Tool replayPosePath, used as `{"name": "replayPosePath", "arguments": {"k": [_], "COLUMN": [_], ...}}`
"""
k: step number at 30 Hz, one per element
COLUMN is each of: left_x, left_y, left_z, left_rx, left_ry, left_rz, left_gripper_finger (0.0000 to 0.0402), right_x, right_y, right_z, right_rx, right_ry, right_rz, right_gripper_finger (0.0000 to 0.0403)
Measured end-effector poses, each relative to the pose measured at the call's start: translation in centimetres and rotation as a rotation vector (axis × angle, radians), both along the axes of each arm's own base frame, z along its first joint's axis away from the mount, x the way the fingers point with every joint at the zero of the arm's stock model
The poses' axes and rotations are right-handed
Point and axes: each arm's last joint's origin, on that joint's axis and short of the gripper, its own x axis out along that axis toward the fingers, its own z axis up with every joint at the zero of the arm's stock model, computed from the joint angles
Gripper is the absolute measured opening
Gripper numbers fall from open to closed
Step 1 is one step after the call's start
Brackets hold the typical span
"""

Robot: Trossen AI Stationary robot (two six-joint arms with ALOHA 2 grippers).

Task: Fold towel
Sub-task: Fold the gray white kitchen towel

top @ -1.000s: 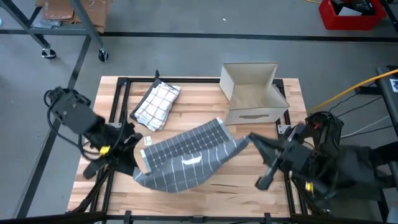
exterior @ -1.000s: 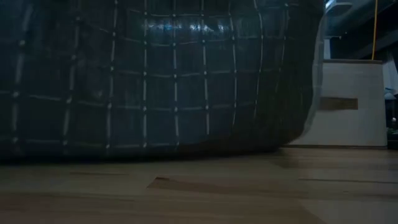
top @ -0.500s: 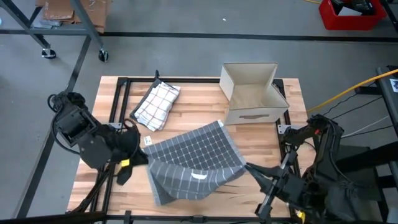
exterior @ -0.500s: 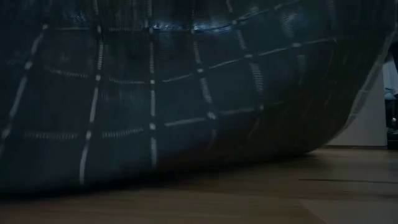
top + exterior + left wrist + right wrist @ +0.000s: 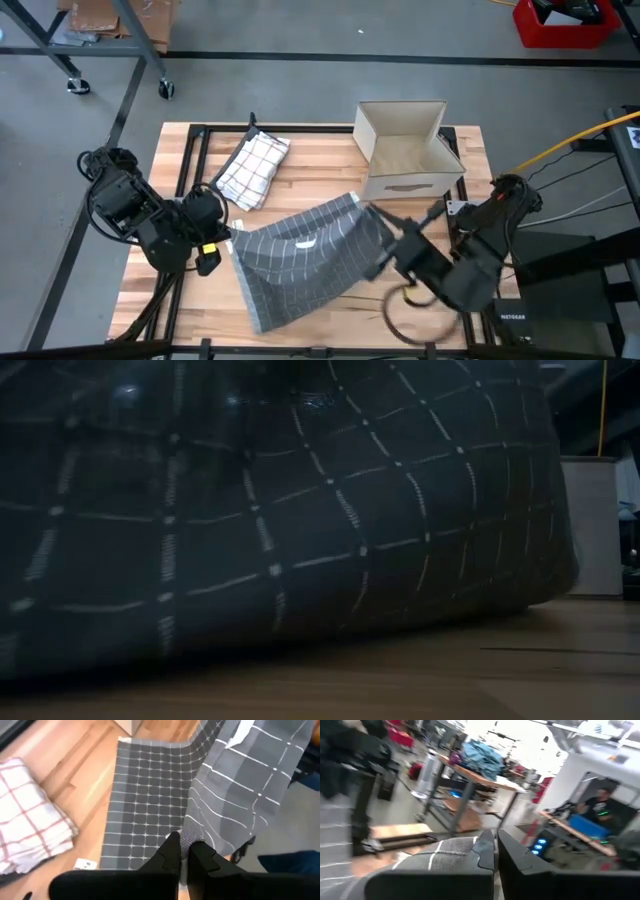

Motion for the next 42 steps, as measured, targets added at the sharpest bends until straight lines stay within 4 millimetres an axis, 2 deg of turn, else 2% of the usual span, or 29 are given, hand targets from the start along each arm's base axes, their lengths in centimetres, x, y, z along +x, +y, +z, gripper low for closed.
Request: {"name": "replayPosePath", "arguments": {"k": [6, 10, 17, 25, 34, 38, 42], "left_x": [0.1, 0.4, 1.0, 0.6, -0.1, -0.3, -0.7], "left_y": [0.2, 0.4, 1.1, 3.2, 4.9, 5.1, 5.7], "left_z": [0.1, -0.2, -2.3, -4.7, -7.7, -8.4, -8.5], "left_rx": [0.067, 0.106, 0.190, 0.248, 0.245, 0.246, 0.242], "left_ry": [-0.034, -0.034, 0.029, 0.094, 0.190, 0.217, 0.216], "left_rz": [0.011, 0.022, 0.052, 0.125, 0.190, 0.189, 0.207], "left_gripper_finger": [0.0000, 0.0000, 0.0000, 0.0000, 0.0000, 0.0000, 0.0000], "right_x": [1.4, 1.9, 1.9, 1.5, 3.2, 4.0, 5.4], "right_y": [-2.7, -4.1, -7.5, -11.8, -17.6, -20.5, -23.0], "right_z": [-1.4, -2.6, -4.6, -6.3, -6.9, -7.7, -8.5], "right_rx": [-0.149, -0.209, 0.010, 0.109, 0.270, 0.310, 0.350], "right_ry": [0.170, 0.272, 0.370, 0.561, 0.612, 0.648, 0.631], "right_rz": [-0.084, -0.076, 0.075, -0.040, -0.145, -0.181, -0.138], "right_gripper_finger": [0.0007, 0.0007, 0.0007, 0.0007, 0.0007, 0.0007, 0.0007]}}
